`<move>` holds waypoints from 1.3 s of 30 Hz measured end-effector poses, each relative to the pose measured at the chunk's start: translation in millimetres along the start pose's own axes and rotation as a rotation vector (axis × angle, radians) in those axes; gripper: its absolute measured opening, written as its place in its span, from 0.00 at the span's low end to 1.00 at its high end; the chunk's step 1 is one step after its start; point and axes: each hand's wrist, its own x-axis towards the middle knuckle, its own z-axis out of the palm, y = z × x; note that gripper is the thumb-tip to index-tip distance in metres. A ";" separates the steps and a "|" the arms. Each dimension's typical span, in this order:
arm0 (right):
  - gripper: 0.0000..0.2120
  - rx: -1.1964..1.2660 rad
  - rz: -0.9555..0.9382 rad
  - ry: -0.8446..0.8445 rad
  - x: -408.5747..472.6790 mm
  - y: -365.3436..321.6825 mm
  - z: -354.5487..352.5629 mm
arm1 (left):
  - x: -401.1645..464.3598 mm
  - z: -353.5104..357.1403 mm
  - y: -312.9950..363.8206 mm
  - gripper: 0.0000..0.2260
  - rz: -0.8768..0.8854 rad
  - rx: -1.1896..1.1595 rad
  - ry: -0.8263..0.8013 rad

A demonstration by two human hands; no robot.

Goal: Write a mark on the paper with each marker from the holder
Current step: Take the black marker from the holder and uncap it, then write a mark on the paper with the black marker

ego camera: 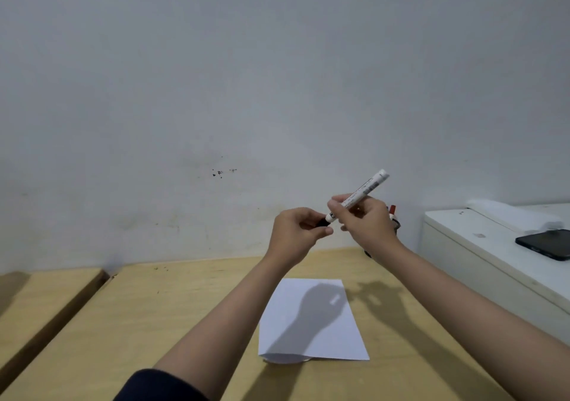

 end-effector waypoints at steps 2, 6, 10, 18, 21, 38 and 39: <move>0.03 0.001 0.014 -0.065 -2.9 1.1 -0.5 | -1.5 0.4 -1.2 0.08 0.002 0.021 0.007; 0.05 -0.044 -0.008 -0.147 0.3 8.4 -4.5 | -2.4 -1.0 -8.8 0.06 0.008 0.087 -0.042; 0.04 -0.012 -0.020 -0.219 1.0 16.6 -4.8 | -0.3 -4.2 -15.3 0.05 -0.010 0.106 -0.113; 0.09 0.141 0.092 -0.175 14.7 37.1 -9.4 | 21.2 -41.9 -66.8 0.10 -0.159 0.221 -0.110; 0.09 0.096 0.134 -0.173 17.5 57.6 -4.1 | 32.3 -52.1 -94.4 0.09 -0.254 0.301 -0.087; 0.06 0.073 0.258 -0.237 23.6 130.0 42.4 | 59.5 -51.6 -188.8 0.15 -0.493 0.508 -0.166; 0.05 0.080 0.264 -0.235 22.5 131.3 44.8 | 59.1 -53.5 -190.5 0.17 -0.504 0.499 -0.170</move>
